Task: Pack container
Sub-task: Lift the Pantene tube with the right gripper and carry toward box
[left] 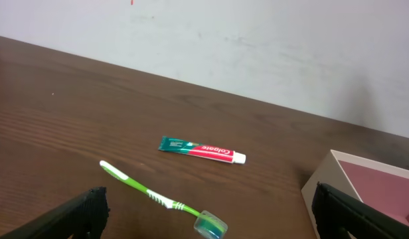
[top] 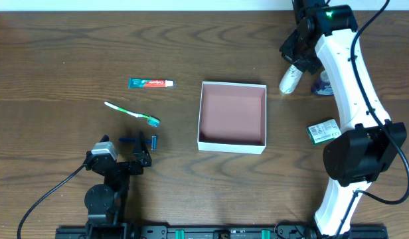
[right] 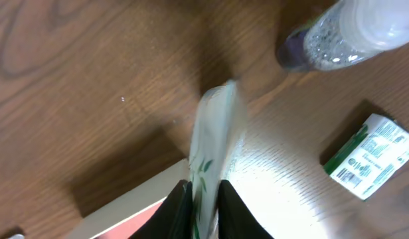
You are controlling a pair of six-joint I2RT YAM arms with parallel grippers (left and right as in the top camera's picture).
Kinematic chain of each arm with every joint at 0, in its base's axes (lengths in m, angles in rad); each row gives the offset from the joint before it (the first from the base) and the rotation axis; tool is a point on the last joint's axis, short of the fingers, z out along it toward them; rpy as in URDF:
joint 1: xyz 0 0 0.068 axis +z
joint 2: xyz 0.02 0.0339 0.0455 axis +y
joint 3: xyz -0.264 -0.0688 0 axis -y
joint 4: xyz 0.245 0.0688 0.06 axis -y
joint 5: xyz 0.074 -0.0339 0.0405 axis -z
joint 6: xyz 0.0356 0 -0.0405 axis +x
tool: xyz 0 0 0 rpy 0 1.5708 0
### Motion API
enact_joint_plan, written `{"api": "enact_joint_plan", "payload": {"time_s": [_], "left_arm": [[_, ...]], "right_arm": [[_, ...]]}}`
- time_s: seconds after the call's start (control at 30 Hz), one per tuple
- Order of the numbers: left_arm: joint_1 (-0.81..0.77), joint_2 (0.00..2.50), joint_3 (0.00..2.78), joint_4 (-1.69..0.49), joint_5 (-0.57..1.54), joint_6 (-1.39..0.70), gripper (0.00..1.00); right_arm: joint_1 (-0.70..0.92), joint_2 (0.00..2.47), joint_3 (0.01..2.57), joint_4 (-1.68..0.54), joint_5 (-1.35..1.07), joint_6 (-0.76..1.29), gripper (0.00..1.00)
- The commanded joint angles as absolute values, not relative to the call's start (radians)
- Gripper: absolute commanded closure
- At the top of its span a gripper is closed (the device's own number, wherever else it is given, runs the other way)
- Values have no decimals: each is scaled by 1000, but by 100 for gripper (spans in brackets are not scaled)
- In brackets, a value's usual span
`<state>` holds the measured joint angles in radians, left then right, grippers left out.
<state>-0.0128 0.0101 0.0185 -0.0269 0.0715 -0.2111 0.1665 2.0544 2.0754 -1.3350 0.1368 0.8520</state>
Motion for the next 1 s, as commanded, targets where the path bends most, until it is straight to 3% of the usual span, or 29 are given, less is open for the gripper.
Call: {"api": "enact_joint_plan", "payload": {"time_s": [0.0,0.1,0.6,0.97], "left_arm": [[-7,4,4,-64,83,-202,2],[-7,4,4,-64,83,-202,2],[-7,4,4,-64,83,-203,2],[-7,4,4,-64,83,-203,2]], "right_arm": [[160,2048,2072,-1346,191,736,89],[160,2048,2072,-1361,240,668,99],[165,1992,2098,-1325,233,350,99],[175,1749,2153,-1324,94,305,99]]}}
